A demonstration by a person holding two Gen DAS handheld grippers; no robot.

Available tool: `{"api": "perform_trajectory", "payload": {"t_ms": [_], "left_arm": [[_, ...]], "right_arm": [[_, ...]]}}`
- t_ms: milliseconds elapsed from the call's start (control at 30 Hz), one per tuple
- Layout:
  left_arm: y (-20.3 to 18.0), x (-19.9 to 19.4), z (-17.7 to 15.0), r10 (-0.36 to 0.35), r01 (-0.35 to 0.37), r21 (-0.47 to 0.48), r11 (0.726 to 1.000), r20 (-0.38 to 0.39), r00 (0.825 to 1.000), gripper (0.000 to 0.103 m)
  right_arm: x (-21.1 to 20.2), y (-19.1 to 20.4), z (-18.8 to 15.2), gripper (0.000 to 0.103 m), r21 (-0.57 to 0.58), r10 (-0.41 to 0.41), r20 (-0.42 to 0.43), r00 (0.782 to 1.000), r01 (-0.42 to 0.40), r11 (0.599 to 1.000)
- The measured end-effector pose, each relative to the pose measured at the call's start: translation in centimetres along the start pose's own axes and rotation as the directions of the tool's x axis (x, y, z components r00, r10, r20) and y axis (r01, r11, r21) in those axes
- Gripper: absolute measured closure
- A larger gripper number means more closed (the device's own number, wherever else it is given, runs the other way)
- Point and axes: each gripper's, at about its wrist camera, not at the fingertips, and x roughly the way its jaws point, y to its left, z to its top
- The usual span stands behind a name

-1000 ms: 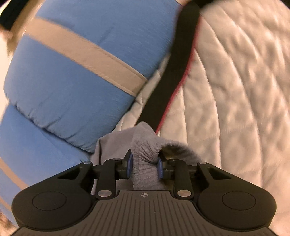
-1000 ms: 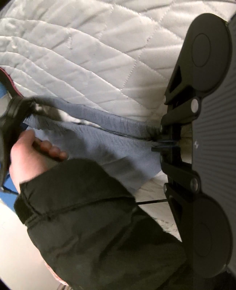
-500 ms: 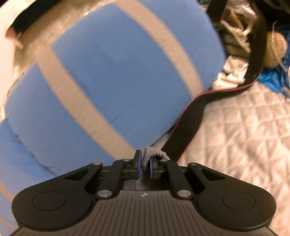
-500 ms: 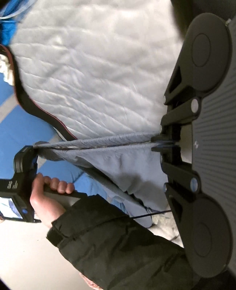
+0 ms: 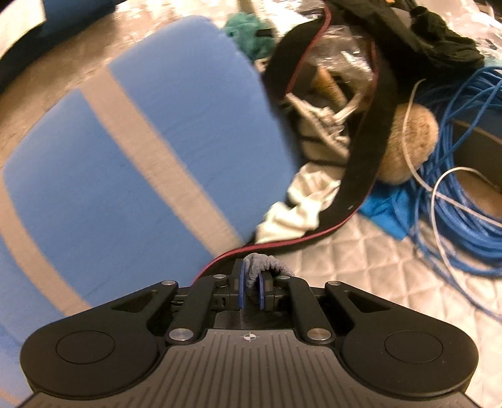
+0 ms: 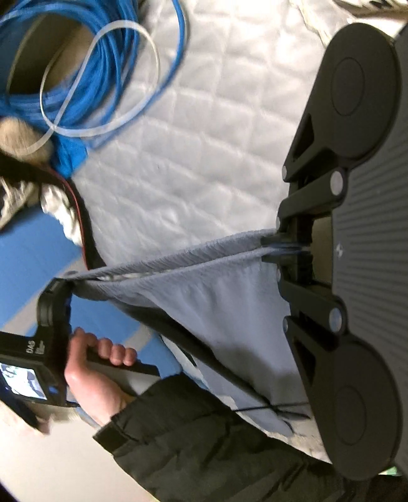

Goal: Fold clothes

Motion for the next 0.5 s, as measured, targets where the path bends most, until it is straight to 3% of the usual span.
{"api": "perform_trajectory", "payload": {"t_ms": [233,367,500], "left_arm": [[-4.4,4.5,1.7,-0.043,0.042,-0.016,0.999,-0.006,0.999,0.095],[-5.7,8.7,1.3,-0.097,0.092,-0.069,0.993,-0.076,0.992,0.09],[-5.9,11.7,0.6,-0.16,0.139,-0.141,0.98,-0.154,0.975,0.085]], "right_arm": [[2.1,-4.8,1.5,0.101,0.076,-0.064,0.005,0.998,0.063,0.995],[4.5,-6.6,2.1,0.101,0.105,-0.084,-0.021,0.996,0.086,0.991],[5.3,-7.3,1.8,0.099,0.129,-0.091,-0.049,0.995,0.096,0.987]]}}
